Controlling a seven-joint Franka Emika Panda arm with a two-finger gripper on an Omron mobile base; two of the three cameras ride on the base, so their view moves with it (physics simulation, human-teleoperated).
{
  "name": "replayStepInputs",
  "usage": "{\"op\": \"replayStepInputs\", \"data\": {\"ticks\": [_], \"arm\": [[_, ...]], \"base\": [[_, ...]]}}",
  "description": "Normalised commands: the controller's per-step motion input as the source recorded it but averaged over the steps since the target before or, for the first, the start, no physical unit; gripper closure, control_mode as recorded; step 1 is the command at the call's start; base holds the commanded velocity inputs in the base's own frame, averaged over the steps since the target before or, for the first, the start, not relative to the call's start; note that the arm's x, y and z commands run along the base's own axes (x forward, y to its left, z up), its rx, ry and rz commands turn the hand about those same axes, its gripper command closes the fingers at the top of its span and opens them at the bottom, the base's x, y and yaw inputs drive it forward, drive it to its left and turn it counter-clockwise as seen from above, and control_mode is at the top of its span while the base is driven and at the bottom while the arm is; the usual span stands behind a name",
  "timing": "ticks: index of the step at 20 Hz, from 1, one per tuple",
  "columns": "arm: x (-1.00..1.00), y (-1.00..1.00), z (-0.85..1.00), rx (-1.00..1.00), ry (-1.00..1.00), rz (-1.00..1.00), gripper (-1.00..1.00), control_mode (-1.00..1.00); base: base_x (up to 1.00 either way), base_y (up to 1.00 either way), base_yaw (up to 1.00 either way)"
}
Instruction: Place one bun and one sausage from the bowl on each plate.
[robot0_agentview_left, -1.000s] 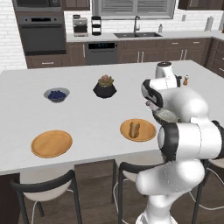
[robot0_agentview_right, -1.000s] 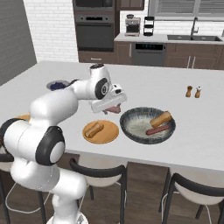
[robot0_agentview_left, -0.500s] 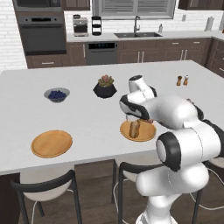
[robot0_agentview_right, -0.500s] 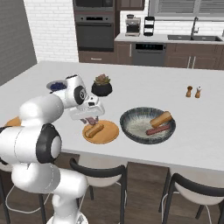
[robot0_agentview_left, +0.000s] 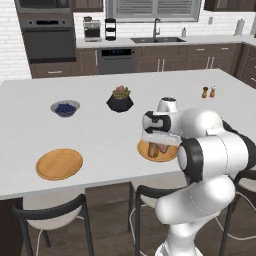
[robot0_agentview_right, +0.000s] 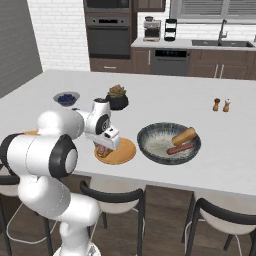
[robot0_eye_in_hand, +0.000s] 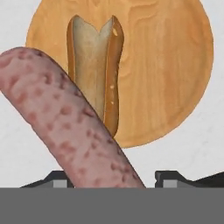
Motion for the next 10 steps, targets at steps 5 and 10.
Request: {"op": "replayStepInputs", "data": {"ticks": [5,10], "arm": [[0.22,0.00,0.01,-0.13,-0.01,-0.49,1.00,-1.00],[0.28,0.00,0.00,-0.10,0.00,-0.64,1.00,-1.00]], "base": [[0.00,0.00,0.00],[0.00,0.00,0.00]]}}
